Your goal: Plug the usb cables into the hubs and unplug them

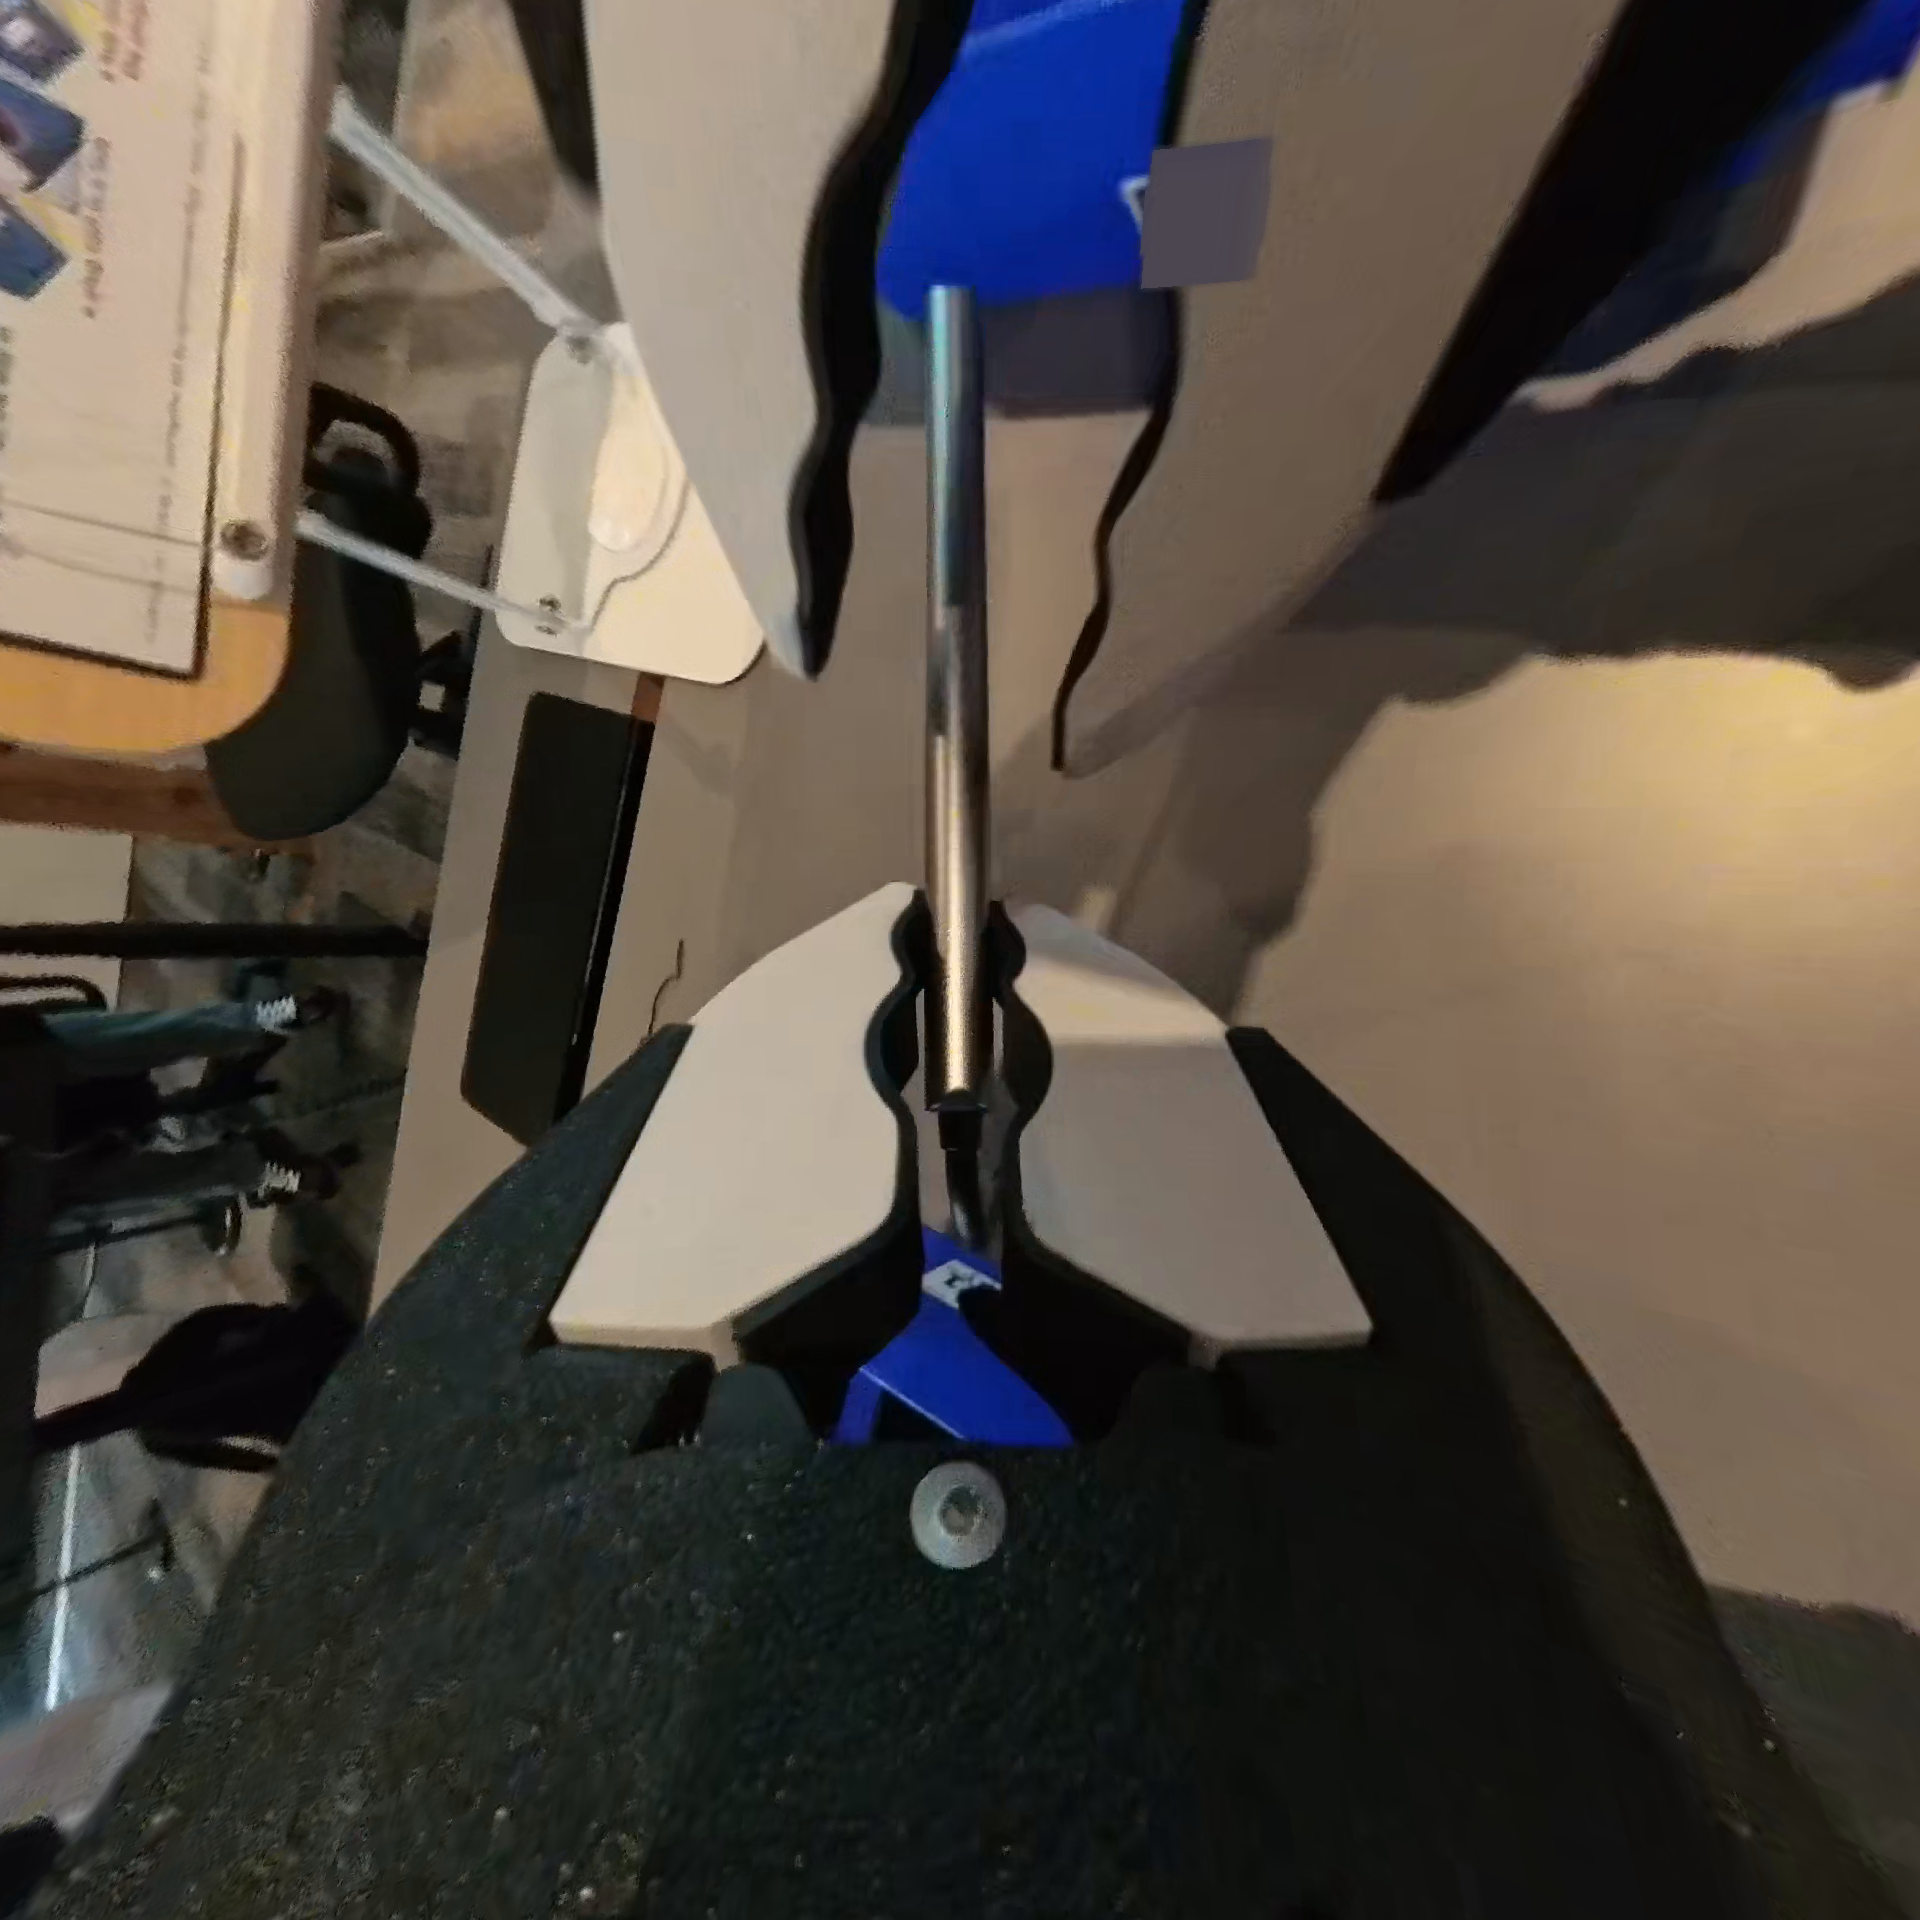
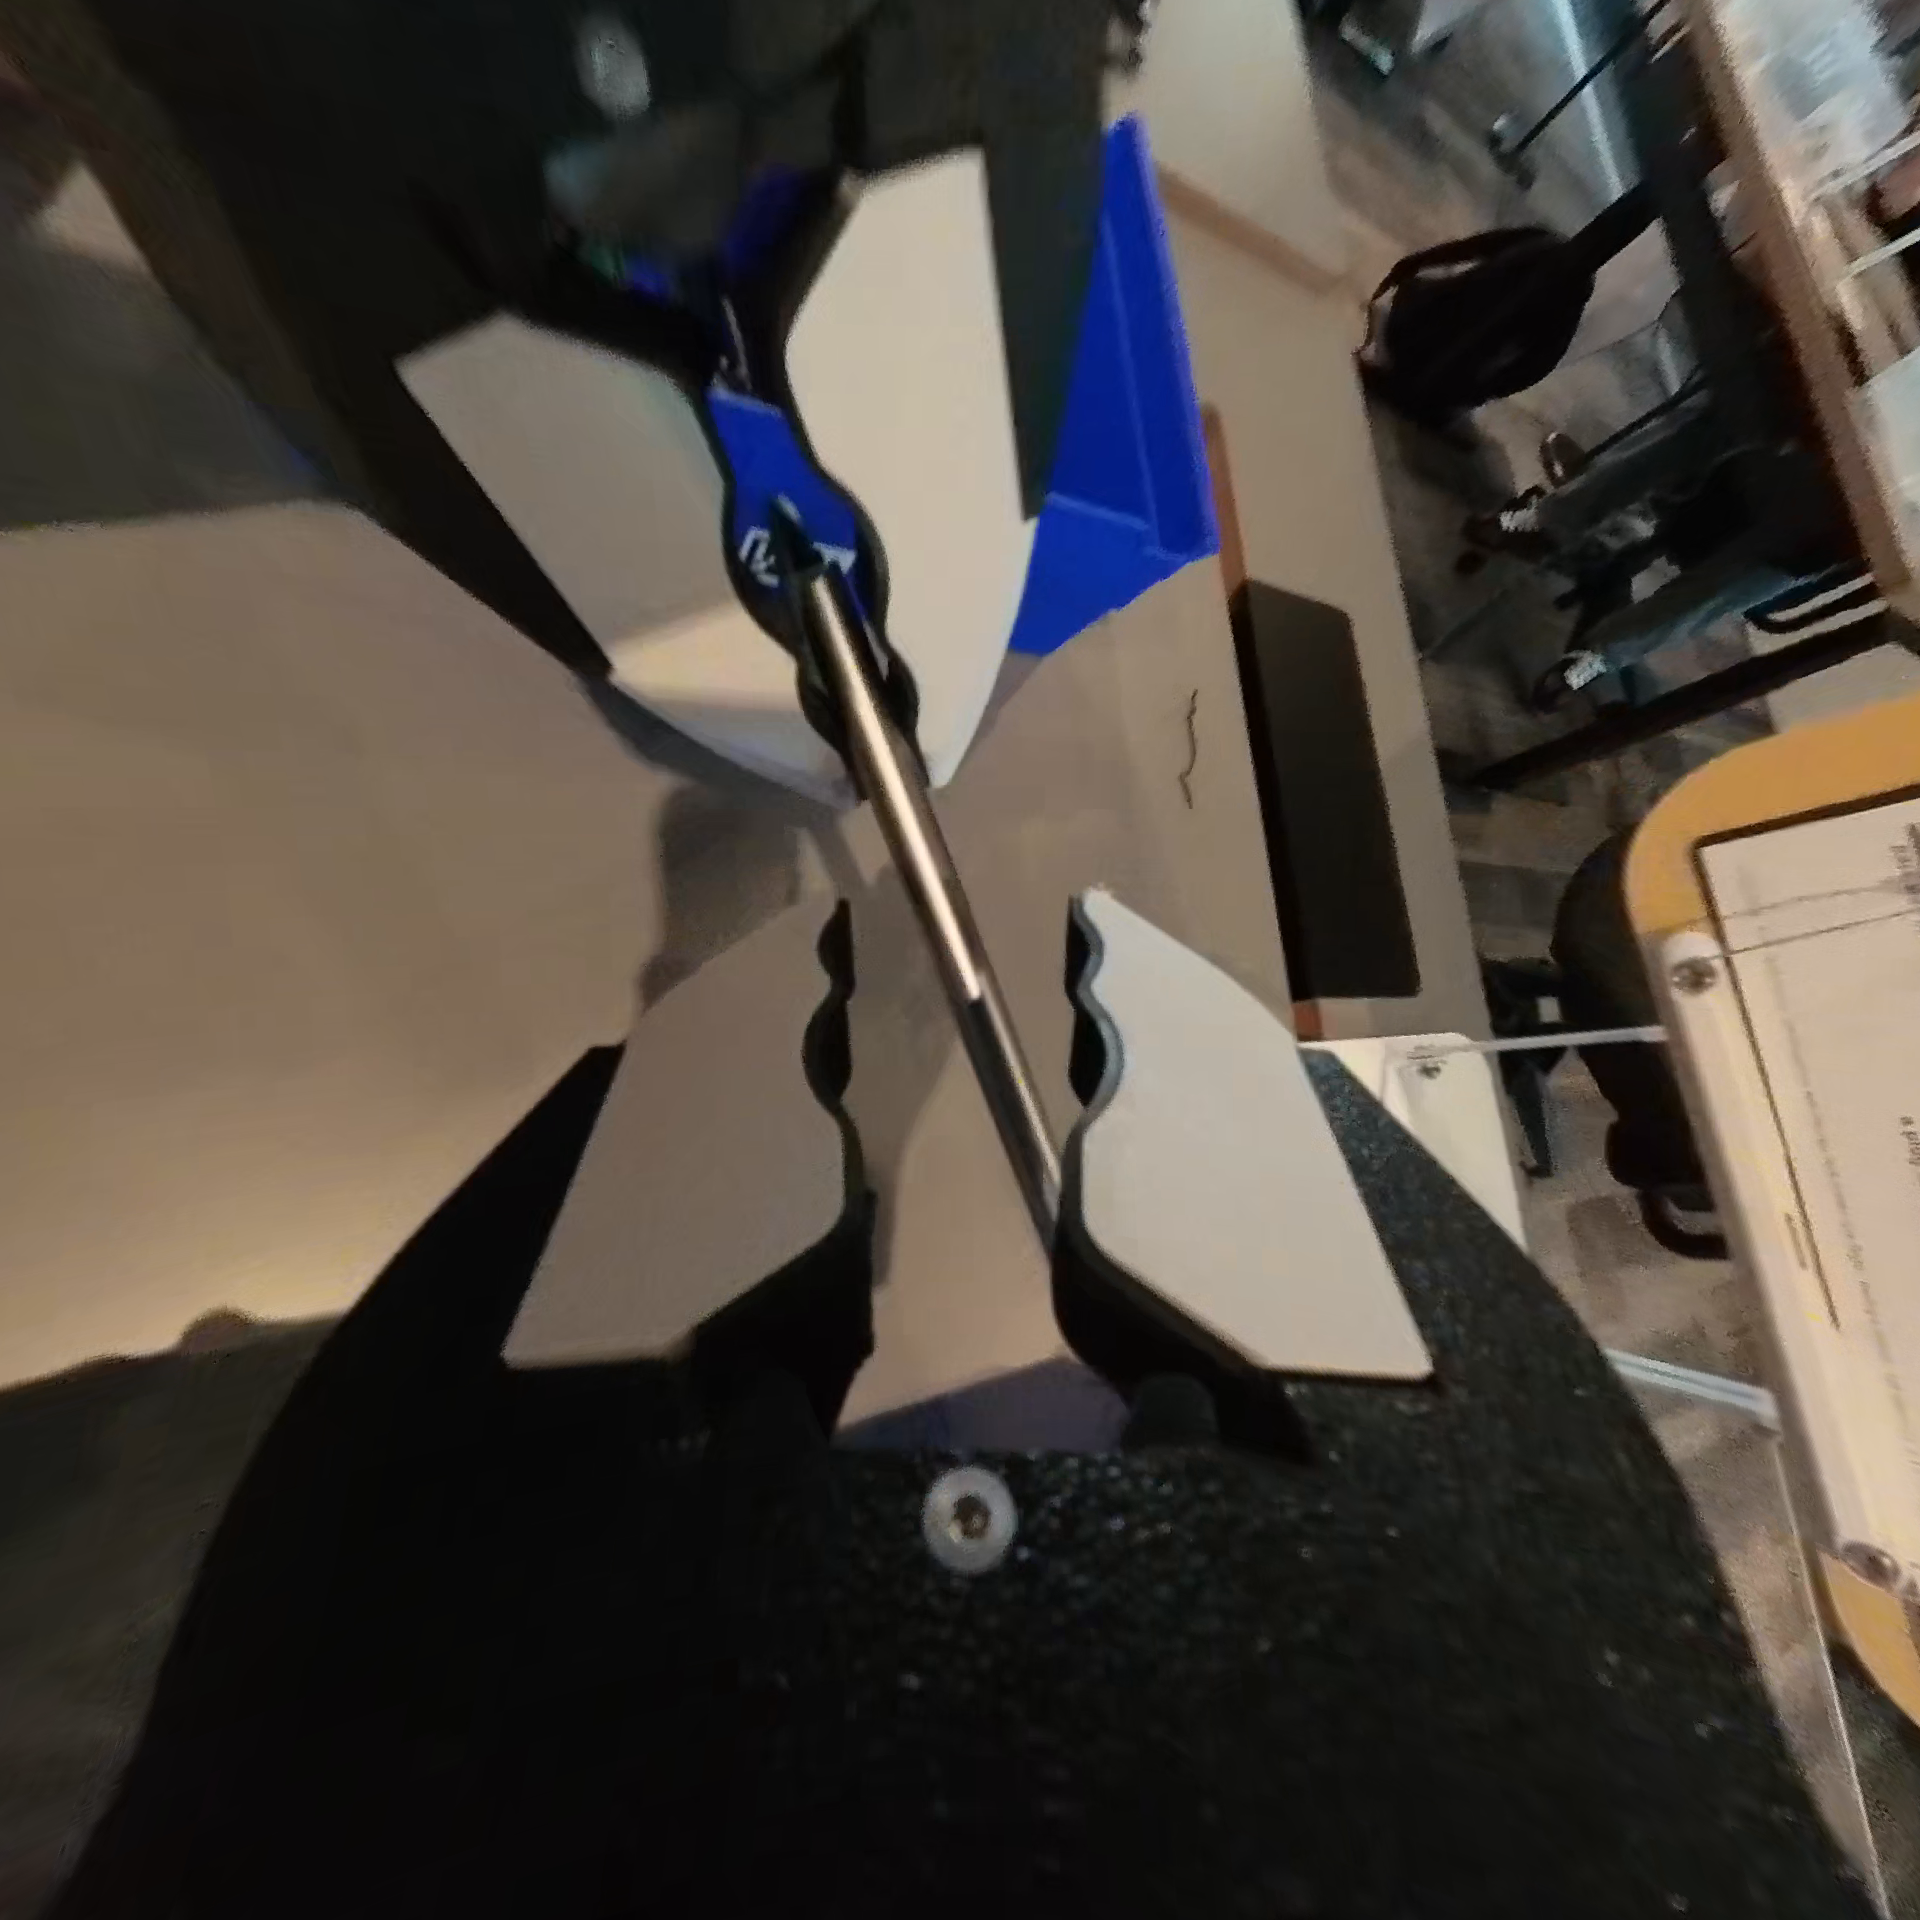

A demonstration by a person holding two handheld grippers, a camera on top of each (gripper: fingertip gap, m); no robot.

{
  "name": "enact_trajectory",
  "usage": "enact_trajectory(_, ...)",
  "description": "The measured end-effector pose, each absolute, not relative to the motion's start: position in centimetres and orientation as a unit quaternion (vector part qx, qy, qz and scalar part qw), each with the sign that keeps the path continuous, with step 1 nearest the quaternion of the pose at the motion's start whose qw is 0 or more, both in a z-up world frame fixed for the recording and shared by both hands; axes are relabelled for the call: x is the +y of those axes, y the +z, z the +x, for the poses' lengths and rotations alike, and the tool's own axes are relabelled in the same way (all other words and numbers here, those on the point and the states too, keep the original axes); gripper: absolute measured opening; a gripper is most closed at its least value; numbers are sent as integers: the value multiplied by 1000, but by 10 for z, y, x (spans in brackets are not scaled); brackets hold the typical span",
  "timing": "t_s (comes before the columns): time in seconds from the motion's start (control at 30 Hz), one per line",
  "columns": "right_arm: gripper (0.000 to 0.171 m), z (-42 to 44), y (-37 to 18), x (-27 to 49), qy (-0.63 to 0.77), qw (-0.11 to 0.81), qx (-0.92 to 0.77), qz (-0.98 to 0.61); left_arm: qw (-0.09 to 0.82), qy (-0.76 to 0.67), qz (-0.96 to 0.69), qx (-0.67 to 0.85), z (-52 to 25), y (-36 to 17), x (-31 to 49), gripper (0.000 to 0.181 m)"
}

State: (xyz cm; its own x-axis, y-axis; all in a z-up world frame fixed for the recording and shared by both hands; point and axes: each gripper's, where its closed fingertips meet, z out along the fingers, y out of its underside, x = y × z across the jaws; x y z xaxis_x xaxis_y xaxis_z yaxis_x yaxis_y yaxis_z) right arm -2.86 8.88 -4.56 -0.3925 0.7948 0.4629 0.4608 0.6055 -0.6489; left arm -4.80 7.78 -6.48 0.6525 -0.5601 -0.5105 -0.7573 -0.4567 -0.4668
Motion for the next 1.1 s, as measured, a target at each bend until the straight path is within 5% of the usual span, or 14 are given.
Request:
enact_trajectory(0.03,32,-30,-51,89,210,381,-812,-388,337,136,-838,406,-45,-63,77,11)
enact_trajectory(0.1,13,-32,-57,85,216,369,-822,-376,315,131,-840,422,-44,-60,76,11)
enact_trajectory(0.23,10,-32,-55,83,251,344,-820,-383,302,108,-857,403,-44,-55,78,18)
enact_trajectory(0.5,9,-38,-1,111,474,370,-659,-452,487,148,-838,196,-101,-2,63,46)
enact_trajectory(0.63,9,-37,35,134,622,370,-513,-462,541,131,-823,112,-126,5,24,43)
enact_trajectory(0.8,9,-23,58,147,797,250,-369,-408,565,47,-823,26,-144,-1,-20,38)
enact_trajectory(1.1,9,-14,59,152,821,224,-358,-385,529,7,-848,-26,-172,-28,-58,33)
